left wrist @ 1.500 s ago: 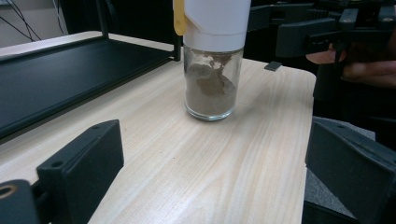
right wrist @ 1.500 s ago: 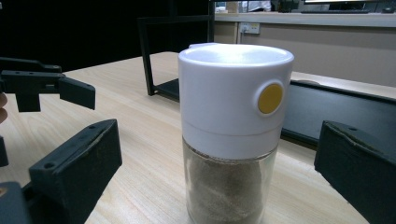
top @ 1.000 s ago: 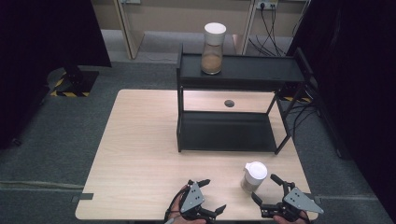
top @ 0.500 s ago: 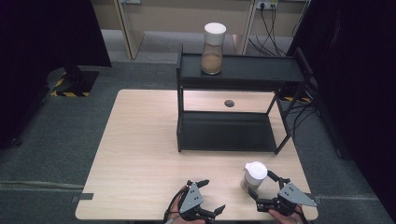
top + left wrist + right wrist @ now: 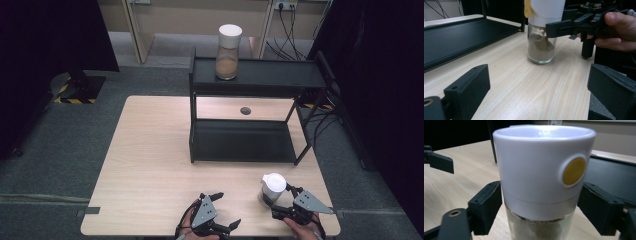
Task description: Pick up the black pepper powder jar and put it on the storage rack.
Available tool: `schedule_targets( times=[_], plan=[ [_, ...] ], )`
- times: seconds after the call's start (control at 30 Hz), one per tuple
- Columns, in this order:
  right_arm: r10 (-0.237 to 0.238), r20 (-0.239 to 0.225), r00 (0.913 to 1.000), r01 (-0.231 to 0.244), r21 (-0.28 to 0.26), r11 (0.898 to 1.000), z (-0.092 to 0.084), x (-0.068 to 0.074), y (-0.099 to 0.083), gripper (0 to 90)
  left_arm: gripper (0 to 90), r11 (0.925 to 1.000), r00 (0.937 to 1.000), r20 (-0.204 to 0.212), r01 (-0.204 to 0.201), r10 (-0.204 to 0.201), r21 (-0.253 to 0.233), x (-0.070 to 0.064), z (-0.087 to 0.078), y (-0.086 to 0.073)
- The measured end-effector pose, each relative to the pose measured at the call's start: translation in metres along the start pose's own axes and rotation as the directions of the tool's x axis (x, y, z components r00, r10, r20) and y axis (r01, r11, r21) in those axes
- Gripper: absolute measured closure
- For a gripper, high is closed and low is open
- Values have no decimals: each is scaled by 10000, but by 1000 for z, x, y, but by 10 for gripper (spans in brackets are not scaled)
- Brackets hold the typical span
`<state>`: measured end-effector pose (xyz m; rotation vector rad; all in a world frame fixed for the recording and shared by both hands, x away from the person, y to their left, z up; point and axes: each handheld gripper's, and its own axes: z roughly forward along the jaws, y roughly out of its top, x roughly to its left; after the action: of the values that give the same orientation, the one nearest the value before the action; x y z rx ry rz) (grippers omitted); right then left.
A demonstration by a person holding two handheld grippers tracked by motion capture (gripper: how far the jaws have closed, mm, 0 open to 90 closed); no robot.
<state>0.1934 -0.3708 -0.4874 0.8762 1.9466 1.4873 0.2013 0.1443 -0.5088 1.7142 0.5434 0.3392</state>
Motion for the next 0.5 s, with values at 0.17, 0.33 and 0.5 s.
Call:
schedule_targets(
  times=[0.17,0.33,0.5],
  plan=[
    [50,-64,10000,-48,279,9996,4,-2,4,273,39,10000,10000,23,4,-4,23,0,0,0],
    [-19,-141,9999,23,333,9994,6,-3,8,305,39,10000,10000,-4,4,-4,0,0,0,0],
    [-63,-60,10000,65,315,9995,5,-1,9,307,40,10000,10000,-9,-3,3,-39,-1,-1,0]
  ],
)
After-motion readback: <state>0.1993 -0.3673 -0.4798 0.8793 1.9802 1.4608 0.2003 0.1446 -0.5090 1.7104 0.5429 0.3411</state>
